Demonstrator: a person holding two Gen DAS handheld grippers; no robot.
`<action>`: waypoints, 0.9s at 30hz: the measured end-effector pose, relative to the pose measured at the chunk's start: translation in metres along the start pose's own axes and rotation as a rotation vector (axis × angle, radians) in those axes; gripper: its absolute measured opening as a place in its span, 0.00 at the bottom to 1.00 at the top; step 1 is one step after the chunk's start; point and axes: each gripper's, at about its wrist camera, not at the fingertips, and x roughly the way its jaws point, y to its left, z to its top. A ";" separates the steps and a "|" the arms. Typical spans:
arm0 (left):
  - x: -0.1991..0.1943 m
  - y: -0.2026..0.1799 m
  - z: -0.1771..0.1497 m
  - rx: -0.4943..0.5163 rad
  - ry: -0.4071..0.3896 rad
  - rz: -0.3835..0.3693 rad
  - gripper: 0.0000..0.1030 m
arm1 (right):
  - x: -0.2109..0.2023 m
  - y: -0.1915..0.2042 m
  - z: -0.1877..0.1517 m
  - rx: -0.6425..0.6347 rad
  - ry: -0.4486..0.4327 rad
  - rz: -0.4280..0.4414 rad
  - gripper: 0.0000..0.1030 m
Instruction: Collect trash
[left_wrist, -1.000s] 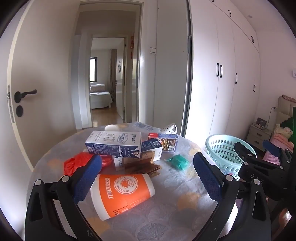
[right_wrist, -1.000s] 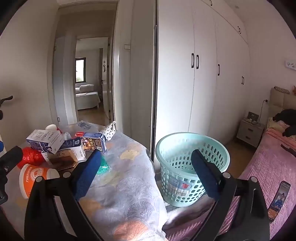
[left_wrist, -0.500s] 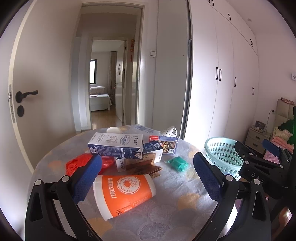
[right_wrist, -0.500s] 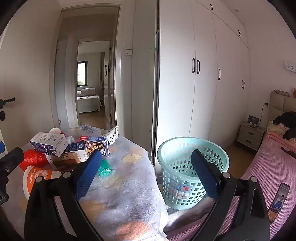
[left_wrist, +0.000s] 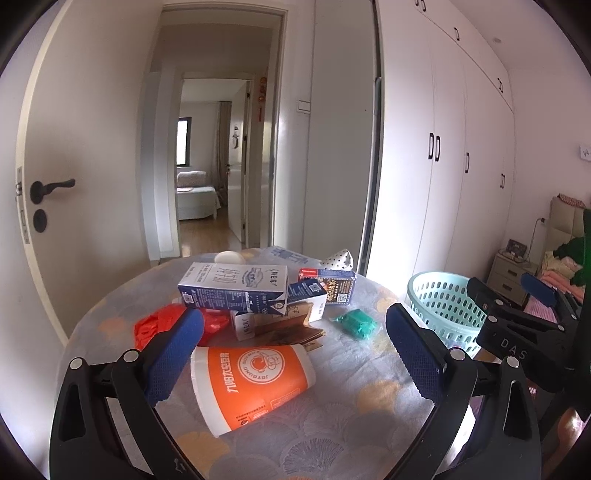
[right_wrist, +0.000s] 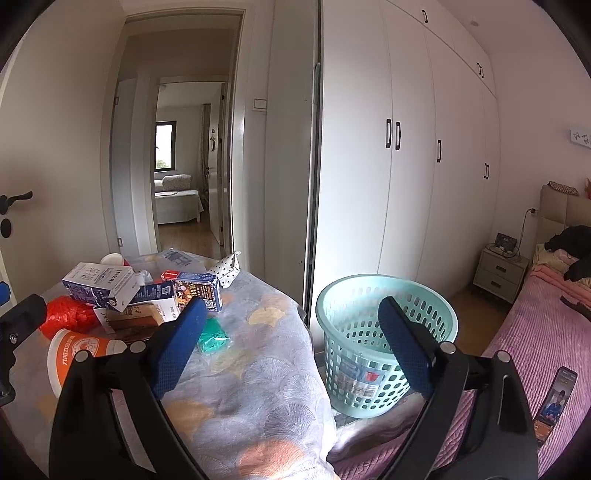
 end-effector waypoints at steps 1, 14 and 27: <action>-0.001 -0.003 -0.002 0.009 -0.002 0.004 0.93 | 0.000 0.000 0.000 0.000 0.000 0.000 0.87; -0.002 0.022 -0.003 -0.016 0.002 0.022 0.93 | -0.001 0.005 0.002 -0.013 -0.001 0.019 0.83; 0.038 0.138 0.003 -0.140 0.155 0.085 0.93 | 0.020 0.048 0.014 -0.088 0.051 0.216 0.43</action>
